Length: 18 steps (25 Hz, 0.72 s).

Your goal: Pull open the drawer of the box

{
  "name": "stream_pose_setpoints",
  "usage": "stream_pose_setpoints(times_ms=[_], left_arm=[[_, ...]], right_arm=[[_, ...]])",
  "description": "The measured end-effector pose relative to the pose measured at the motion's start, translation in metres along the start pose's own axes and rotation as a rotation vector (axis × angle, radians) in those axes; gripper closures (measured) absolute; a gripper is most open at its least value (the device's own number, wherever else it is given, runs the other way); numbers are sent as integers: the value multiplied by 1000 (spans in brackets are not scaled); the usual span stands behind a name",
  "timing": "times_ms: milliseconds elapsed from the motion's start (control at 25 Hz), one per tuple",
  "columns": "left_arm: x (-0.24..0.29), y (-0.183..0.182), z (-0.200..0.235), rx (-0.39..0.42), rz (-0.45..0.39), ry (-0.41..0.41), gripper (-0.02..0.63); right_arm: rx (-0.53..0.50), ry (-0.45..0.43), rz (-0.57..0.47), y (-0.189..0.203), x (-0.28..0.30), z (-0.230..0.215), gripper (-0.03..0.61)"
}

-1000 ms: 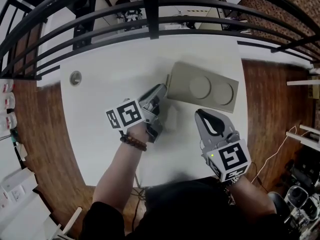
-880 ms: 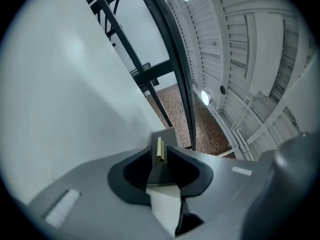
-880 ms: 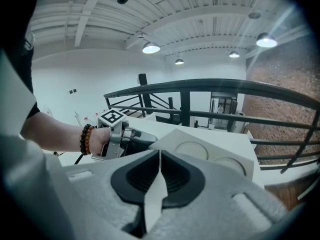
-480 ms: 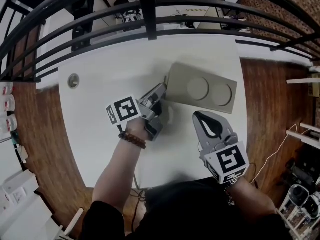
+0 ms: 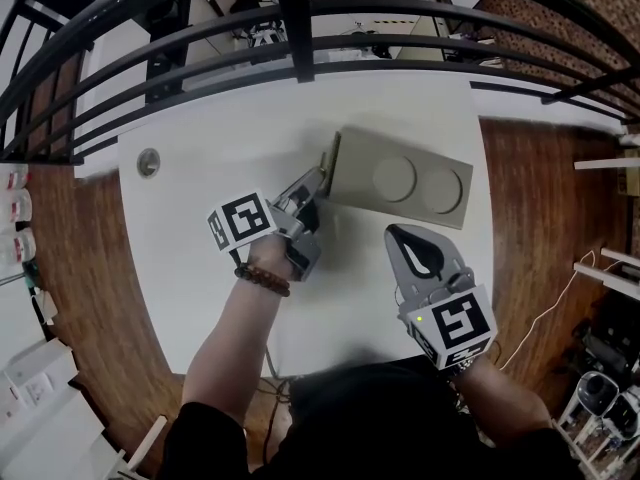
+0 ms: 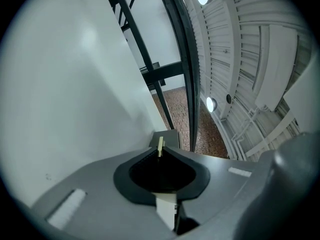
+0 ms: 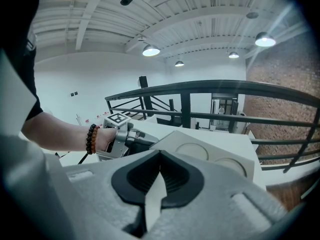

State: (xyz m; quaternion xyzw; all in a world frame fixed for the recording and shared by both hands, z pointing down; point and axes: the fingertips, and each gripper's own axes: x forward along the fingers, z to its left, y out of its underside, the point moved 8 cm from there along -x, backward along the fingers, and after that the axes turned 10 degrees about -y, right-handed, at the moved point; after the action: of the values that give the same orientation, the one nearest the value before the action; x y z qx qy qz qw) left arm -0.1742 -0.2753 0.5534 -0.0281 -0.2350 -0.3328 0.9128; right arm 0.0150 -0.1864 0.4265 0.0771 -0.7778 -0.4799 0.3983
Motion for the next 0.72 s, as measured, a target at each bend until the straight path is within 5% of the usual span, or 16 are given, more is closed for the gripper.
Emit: stream_pose_setpoints(times_ms=[720], left_arm=[[-47, -56, 33, -41, -138, -68, 569]], right_arm=[[-26, -53, 12, 4, 9, 16, 586]])
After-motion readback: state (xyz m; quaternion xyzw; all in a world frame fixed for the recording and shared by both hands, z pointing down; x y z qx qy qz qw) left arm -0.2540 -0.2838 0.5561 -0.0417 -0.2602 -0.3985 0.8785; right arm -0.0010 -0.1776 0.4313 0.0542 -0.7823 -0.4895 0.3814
